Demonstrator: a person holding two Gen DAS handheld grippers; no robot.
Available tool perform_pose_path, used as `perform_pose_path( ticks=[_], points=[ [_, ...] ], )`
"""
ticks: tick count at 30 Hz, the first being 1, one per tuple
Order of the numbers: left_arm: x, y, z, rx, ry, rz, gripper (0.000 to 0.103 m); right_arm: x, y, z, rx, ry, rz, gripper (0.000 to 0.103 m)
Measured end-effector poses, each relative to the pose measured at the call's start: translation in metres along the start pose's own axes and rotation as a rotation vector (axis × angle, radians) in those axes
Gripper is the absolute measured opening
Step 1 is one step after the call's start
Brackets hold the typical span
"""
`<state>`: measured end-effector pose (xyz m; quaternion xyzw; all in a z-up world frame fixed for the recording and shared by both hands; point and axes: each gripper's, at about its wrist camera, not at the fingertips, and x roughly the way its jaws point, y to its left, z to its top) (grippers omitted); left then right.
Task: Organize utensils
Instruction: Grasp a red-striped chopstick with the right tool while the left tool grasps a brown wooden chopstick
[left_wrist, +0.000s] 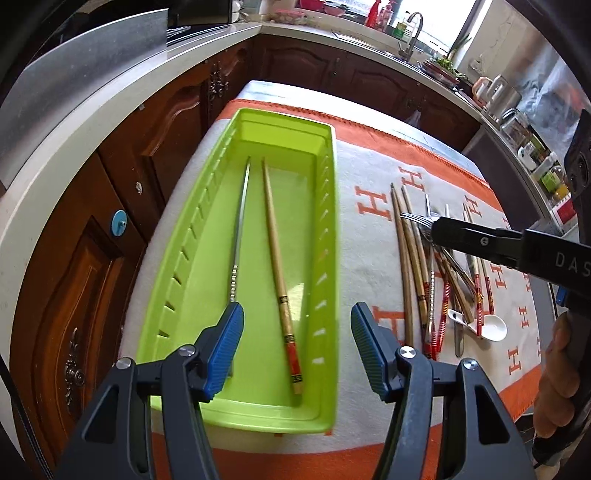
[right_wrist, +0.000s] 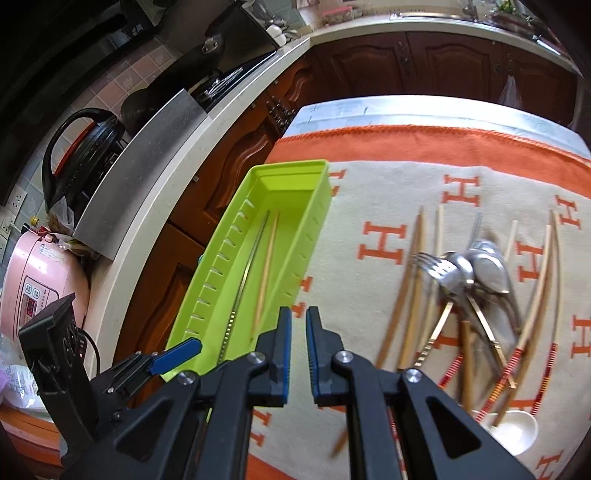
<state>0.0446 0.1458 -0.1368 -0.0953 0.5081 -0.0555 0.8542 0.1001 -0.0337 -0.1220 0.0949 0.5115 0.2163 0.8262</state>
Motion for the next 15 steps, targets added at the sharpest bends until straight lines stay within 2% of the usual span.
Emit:
perform_pose_path(
  ticks=[3,7,15],
  points=[
    [-0.002,-0.011,-0.001,0.024,-0.002,-0.002,0.065,-0.016,-0.014,-0.007,0.01,-0.028,-0.021,0.009],
    [-0.004,-0.027,-0.002,0.046,-0.002,-0.001,0.065,-0.033,-0.034,-0.019,0.039,-0.052,-0.036,0.009],
    [-0.003,-0.067,0.0,0.086,-0.006,-0.036,0.065,-0.065,-0.077,-0.046,0.075,-0.093,-0.128,0.009]
  ],
)
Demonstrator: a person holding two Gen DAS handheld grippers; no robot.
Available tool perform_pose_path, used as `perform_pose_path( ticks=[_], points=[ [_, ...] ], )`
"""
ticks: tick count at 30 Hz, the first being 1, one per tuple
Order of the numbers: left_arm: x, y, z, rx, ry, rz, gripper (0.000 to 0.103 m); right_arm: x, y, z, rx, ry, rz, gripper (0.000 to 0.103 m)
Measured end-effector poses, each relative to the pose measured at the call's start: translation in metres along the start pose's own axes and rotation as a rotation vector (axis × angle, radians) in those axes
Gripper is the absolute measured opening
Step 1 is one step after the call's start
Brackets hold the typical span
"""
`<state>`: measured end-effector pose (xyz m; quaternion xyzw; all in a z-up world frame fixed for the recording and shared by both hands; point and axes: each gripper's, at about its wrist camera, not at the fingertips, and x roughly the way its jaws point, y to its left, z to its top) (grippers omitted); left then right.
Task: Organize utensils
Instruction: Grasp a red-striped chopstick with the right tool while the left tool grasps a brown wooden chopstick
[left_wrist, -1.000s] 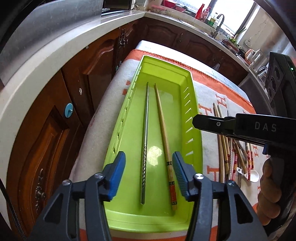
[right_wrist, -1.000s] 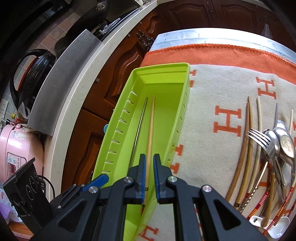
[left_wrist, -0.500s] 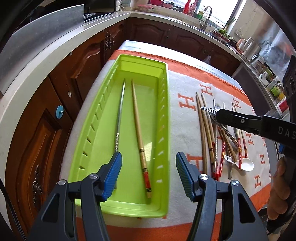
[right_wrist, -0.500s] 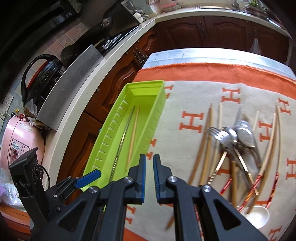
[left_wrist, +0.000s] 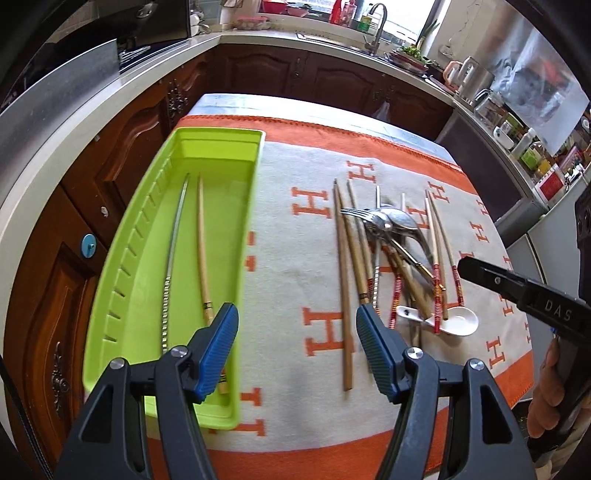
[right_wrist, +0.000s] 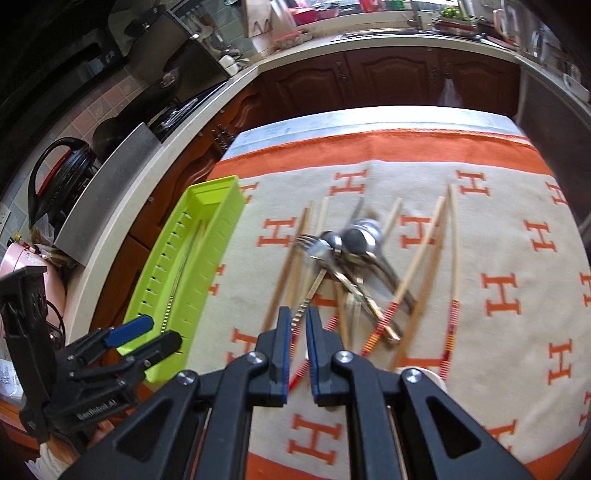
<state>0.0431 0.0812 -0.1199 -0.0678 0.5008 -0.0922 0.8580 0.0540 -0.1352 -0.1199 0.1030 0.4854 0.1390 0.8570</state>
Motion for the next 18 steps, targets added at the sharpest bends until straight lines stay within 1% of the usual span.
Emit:
perform_pose_path(
  ticks=[4,9,11,14,16,18],
  points=[
    [0.012,-0.016,0.004,0.008,0.008,-0.01,0.065,-0.012,-0.029,-0.008,0.052,-0.021,-0.027,0.009],
    [0.031,-0.029,0.008,-0.001,0.015,-0.046,0.065,-0.019,-0.058,-0.015,0.107,-0.034,-0.05,0.009],
    [0.042,-0.032,0.012,0.004,0.038,-0.039,0.065,-0.02,-0.067,-0.018,0.123,-0.035,-0.055,0.009],
    [0.058,-0.034,0.018,0.007,0.065,-0.009,0.064,-0.018,-0.079,-0.02,0.145,-0.03,-0.052,0.009],
    [0.069,-0.034,0.022,0.008,0.08,0.009,0.056,-0.016,-0.085,-0.022,0.154,-0.025,-0.048,0.009],
    [0.08,-0.035,0.026,0.008,0.11,0.015,0.042,-0.013,-0.089,-0.022,0.159,-0.021,-0.049,0.009]
  ],
)
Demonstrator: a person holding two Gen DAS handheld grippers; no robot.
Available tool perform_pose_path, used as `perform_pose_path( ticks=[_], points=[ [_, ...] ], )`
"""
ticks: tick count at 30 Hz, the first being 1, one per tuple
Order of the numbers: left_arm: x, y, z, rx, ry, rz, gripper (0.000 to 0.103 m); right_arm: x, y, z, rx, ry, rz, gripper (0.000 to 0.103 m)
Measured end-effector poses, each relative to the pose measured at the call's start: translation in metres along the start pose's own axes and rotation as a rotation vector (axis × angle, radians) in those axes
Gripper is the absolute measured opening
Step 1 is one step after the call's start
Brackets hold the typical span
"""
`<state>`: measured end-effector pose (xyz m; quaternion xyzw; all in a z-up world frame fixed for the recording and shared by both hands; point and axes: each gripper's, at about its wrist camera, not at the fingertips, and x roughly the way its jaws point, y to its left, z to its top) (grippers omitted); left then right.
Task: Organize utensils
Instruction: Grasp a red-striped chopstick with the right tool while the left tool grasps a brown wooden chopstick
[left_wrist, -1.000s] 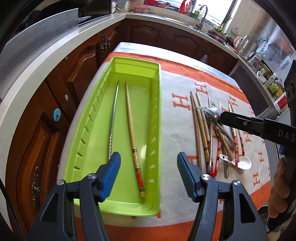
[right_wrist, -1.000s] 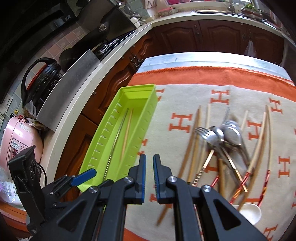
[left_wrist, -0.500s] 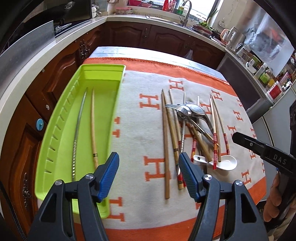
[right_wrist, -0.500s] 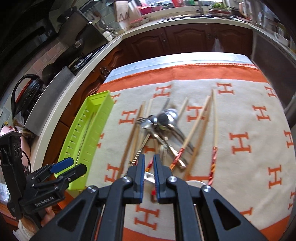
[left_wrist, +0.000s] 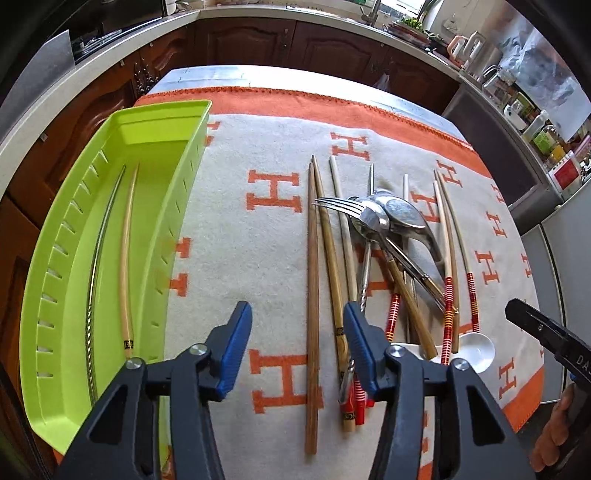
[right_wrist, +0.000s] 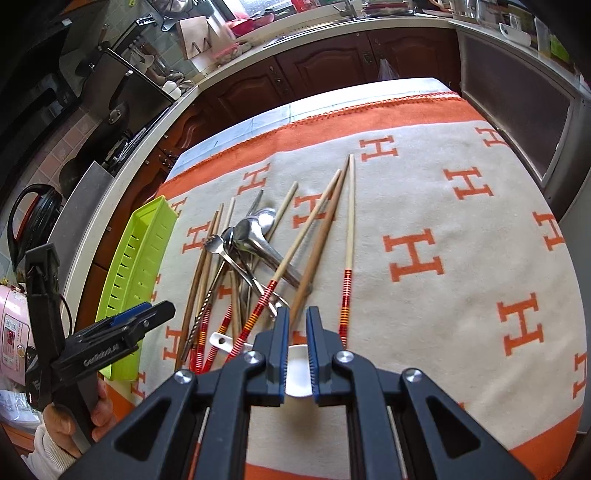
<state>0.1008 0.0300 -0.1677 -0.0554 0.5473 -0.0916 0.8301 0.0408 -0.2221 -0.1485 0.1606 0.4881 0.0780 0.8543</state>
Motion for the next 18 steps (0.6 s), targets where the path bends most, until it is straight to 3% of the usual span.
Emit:
perform_pose_path(
  ticks=[5,11,16,18],
  points=[
    [0.019,-0.003,0.004,0.008,0.037,0.028,0.038,0.007,-0.007,0.003,0.007,0.006,-0.001,0.009],
    [0.025,-0.015,0.003,0.071,0.018,0.091,0.04,0.019,-0.011,0.007,-0.001,0.023,-0.008,0.009],
    [0.027,-0.023,0.003,0.122,-0.004,0.138,0.041,0.029,-0.01,0.015,0.013,0.036,0.044,0.009],
    [0.027,-0.025,0.003,0.128,-0.013,0.15,0.033,0.032,-0.009,0.02,0.02,0.036,0.069,0.009]
  ],
)
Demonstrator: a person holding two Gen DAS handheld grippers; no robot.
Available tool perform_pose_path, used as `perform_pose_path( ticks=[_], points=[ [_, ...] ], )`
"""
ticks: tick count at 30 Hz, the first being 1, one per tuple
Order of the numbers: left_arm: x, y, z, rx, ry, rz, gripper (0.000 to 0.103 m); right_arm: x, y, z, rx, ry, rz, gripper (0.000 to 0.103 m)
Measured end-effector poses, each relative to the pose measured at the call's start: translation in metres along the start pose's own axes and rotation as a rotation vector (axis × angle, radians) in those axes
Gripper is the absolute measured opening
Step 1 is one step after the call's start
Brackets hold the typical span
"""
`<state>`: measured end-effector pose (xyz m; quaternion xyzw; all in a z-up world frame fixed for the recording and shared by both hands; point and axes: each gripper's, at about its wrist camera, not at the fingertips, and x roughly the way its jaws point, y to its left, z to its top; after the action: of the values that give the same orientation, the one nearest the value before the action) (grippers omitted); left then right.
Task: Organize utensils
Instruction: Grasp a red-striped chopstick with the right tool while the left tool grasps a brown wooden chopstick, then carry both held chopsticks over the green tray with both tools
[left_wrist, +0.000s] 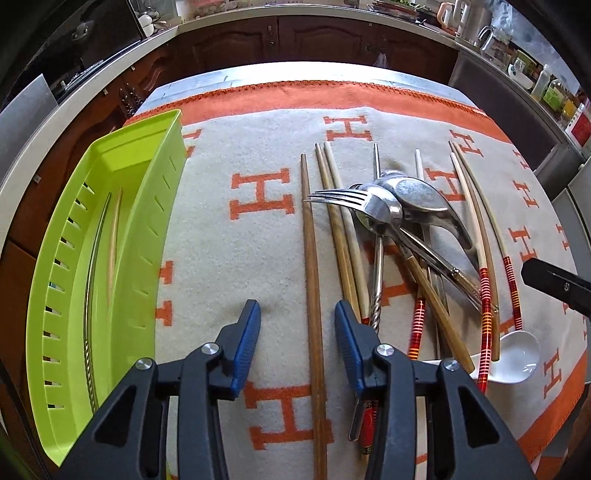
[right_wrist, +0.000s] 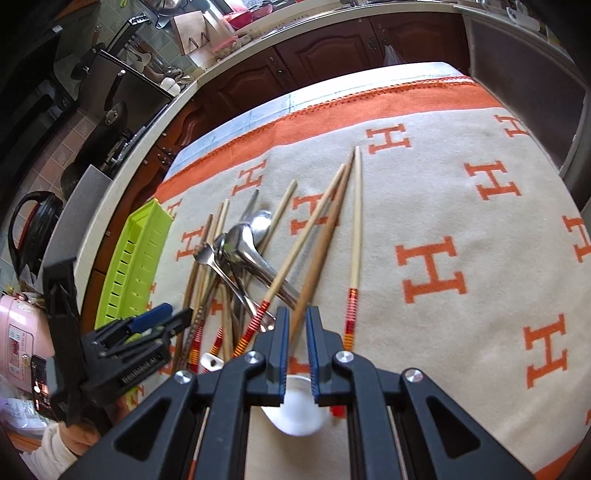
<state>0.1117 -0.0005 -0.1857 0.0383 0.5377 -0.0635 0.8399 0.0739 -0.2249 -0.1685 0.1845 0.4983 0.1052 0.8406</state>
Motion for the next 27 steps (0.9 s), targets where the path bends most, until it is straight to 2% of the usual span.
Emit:
perform_pose_path(
  ticks=[1,2,3,10,12,14,19,21,22,23,27],
  points=[
    [-0.001,0.001,0.0,-0.004,-0.005,0.002,0.028,0.003,0.001,0.002,0.006,0.006,0.011,0.009],
    [-0.001,0.002,0.001,-0.008,-0.007,-0.002,0.014,0.005,0.001,0.005,0.013,0.013,0.024,0.009],
    [-0.001,0.003,0.001,-0.015,-0.005,-0.01,0.009,0.008,0.002,0.006,0.02,0.02,0.04,0.009],
    [-0.001,0.008,0.001,-0.032,-0.004,-0.029,0.005,0.029,0.004,0.009,0.079,0.094,0.103,0.01],
    [-0.001,0.008,0.001,-0.029,-0.007,-0.029,0.005,0.034,0.0,0.01,0.115,0.11,0.121,0.013],
    [-0.001,0.008,0.0,-0.029,-0.009,-0.03,0.005,0.04,-0.004,0.01,0.158,0.122,0.131,0.022],
    [-0.001,0.01,0.0,-0.046,-0.011,-0.042,0.005,0.05,-0.008,0.011,0.224,0.141,0.135,0.022],
    [-0.002,0.011,-0.001,-0.055,-0.011,-0.051,0.005,0.05,-0.007,0.01,0.229,0.137,0.13,0.02],
    [-0.002,0.013,-0.001,-0.064,-0.01,-0.061,0.005,0.05,-0.007,0.01,0.23,0.133,0.125,0.012],
    [-0.003,0.015,-0.001,-0.077,-0.007,-0.074,0.004,0.049,-0.007,0.009,0.23,0.129,0.124,0.007],
    [-0.004,0.023,-0.004,-0.129,0.01,-0.121,0.004,0.038,-0.006,0.008,0.219,0.089,0.127,0.005]
  ],
)
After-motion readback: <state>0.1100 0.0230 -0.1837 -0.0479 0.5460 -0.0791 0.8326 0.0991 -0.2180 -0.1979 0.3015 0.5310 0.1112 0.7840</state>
